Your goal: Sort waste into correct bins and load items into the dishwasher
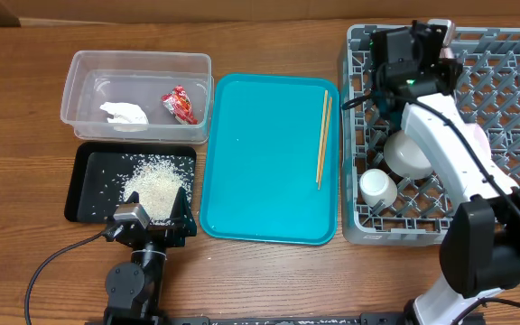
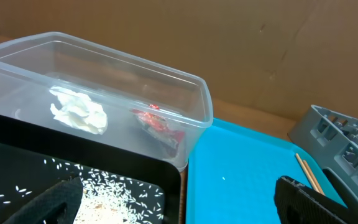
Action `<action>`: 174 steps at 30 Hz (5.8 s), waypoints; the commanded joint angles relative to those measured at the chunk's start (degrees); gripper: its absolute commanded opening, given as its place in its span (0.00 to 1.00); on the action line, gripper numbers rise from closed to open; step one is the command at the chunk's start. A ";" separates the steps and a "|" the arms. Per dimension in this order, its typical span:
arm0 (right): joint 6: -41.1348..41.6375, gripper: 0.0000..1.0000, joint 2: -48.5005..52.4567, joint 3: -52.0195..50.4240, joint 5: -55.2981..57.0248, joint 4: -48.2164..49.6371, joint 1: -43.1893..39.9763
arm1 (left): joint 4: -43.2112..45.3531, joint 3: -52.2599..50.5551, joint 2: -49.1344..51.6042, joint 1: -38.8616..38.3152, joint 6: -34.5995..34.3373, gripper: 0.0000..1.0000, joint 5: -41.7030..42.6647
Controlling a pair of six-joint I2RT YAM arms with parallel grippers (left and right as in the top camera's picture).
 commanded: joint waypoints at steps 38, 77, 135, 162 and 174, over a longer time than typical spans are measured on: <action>18.67 0.49 13.09 0.17 -50.56 -7.39 14.95 | 0.20 -0.28 -0.66 0.33 -0.37 1.00 0.48; 4.04 0.04 -3.98 0.28 -51.74 -8.68 2.64 | 0.20 -0.28 -0.66 0.33 -0.37 1.00 0.50; 18.62 0.04 16.98 -1.86 -52.87 -10.78 14.32 | 0.20 -0.28 -0.66 0.35 -0.37 1.00 0.50; -5.51 0.04 0.59 1.75 -50.27 3.87 0.92 | 0.20 -0.28 -0.66 0.33 -0.37 1.00 0.48; -3.72 0.61 -12.70 4.52 -51.34 -5.81 7.26 | 0.20 -0.28 -0.66 0.33 -0.37 1.00 0.50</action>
